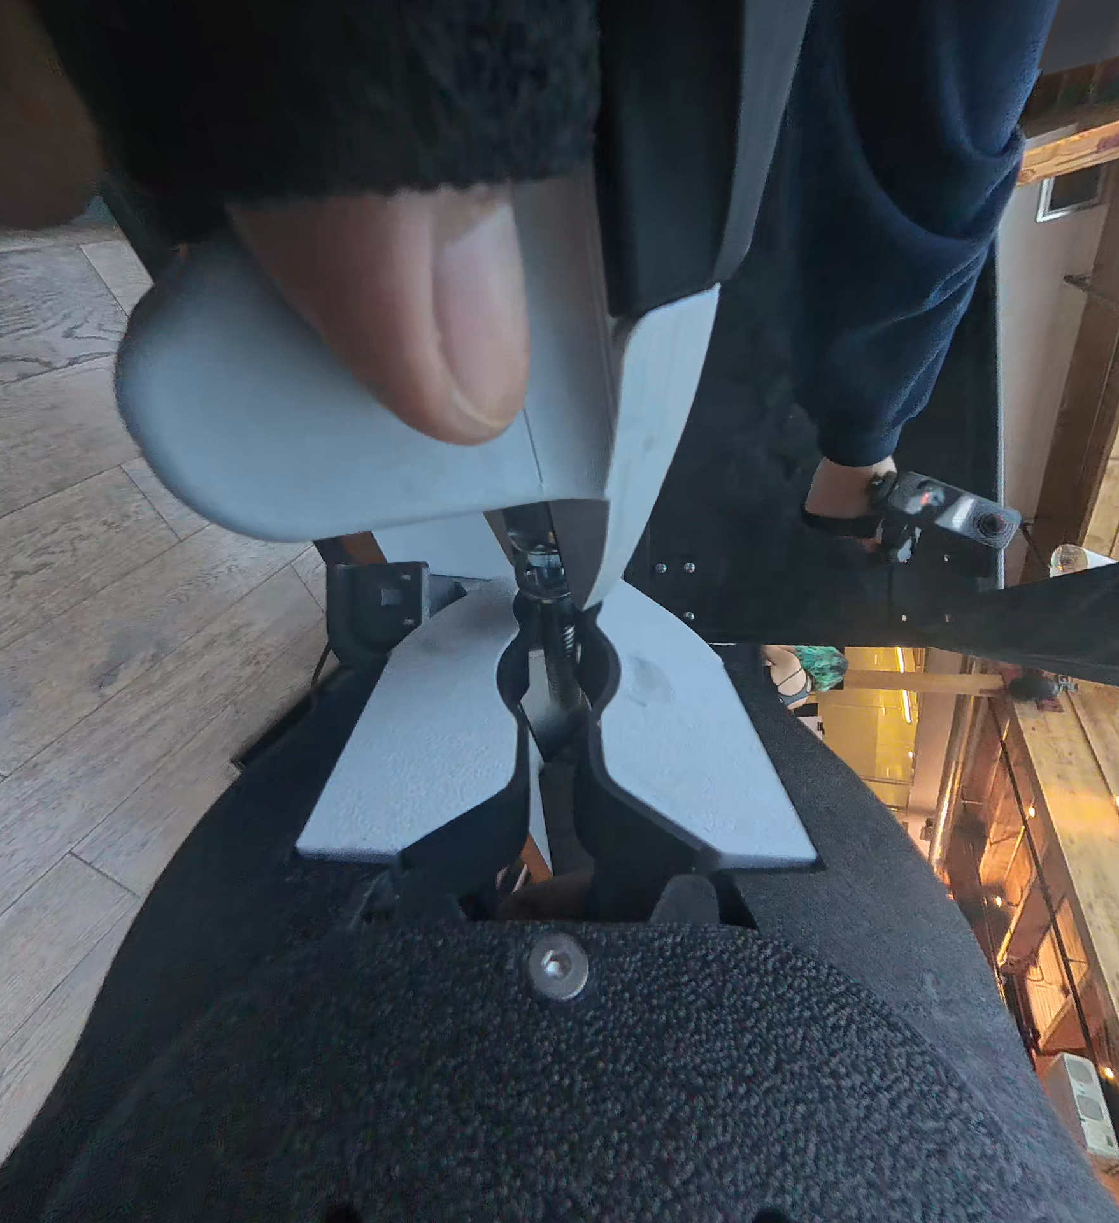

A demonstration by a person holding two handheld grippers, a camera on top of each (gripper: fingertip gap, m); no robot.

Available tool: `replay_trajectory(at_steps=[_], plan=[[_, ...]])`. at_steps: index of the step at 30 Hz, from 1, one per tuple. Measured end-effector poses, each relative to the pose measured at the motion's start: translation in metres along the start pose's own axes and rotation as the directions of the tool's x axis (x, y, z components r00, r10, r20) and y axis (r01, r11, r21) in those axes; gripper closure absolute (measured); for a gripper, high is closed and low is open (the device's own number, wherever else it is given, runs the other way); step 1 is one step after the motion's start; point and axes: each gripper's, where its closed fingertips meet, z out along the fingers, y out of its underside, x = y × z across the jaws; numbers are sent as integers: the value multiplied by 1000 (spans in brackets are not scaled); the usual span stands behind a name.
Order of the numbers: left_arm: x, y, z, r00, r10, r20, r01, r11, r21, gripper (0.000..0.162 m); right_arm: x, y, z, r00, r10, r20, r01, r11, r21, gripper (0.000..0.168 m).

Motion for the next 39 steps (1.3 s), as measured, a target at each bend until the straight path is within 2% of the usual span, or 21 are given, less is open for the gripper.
replay_trajectory(at_steps=[3, 6, 16, 20, 24, 29, 32, 35, 37, 39], plan=[[-3, 0, 7, 1000, -4, 6, 4, 1000, 3, 146, 0, 9, 1, 1000, 2, 8, -2, 1000, -6, 156], [-6, 3, 19, 1000, -12, 11, 12, 1000, 2, 146, -2, 23, 3, 1000, 6, 25, -6, 1000, -3, 163], [-2, 4, 90, 1000, -14, -20, 14, 1000, 4, 146, 7, 92, 1, 998, 23, 67, -22, 1000, -19, 164], [3, 3, 106, 999, 4, -33, -4, 1000, 16, 146, 13, 108, -2, 997, 58, 43, -57, 998, -31, 164], [-6, -2, 102, 1000, -14, -21, 15, 998, 66, 146, 17, 122, -6, 990, 139, 27, -136, 987, -83, 142], [-26, -17, 76, 1000, -14, 8, 13, 990, 140, 146, 26, 142, -10, 971, 240, 12, -236, 961, -141, 140], [-42, -30, 55, 996, 27, 80, -41, 984, 174, 146, 37, 152, -11, 956, 293, -5, -290, 944, -160, 140], [-75, -49, 43, 970, 90, 226, -137, 970, 201, 146, 38, 154, -9, 951, 310, -8, -307, 937, -168, 140], [-107, -71, 44, 913, 188, 361, -269, 944, 189, 146, 34, 150, -5, 951, 310, -15, -308, 937, -168, 141], [-143, -102, 51, 807, 310, 503, -434, 888, 151, 146, 29, 145, 1, 955, 295, -17, -293, 941, -167, 142]])
